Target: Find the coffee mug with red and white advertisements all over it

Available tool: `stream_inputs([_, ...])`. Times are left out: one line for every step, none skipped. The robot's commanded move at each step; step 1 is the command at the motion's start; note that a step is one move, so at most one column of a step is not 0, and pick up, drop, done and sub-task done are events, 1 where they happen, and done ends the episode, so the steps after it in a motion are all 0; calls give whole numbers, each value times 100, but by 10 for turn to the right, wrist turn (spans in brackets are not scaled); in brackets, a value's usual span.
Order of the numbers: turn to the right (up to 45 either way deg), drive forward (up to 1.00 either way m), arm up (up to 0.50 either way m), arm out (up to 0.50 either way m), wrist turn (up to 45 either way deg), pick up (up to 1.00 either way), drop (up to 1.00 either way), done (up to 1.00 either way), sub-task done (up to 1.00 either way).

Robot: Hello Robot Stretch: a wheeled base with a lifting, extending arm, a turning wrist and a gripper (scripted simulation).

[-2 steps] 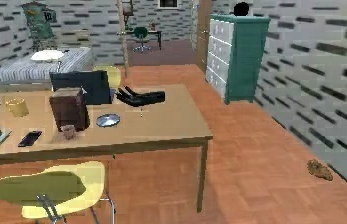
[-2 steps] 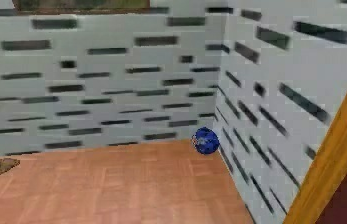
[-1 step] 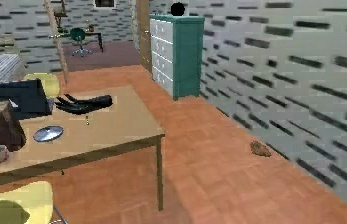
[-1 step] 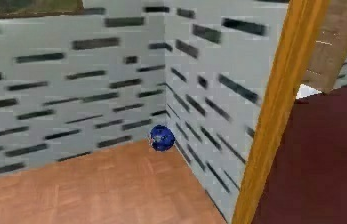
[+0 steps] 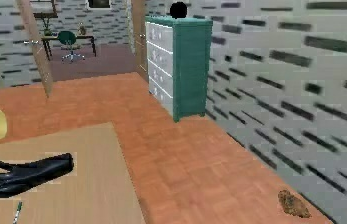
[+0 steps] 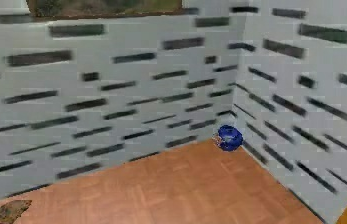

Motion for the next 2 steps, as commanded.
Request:
stream_inputs([-450,0,0,0,0,0,0,0,0])
stream_inputs([-330,0,0,0,0,0,0,0,0])
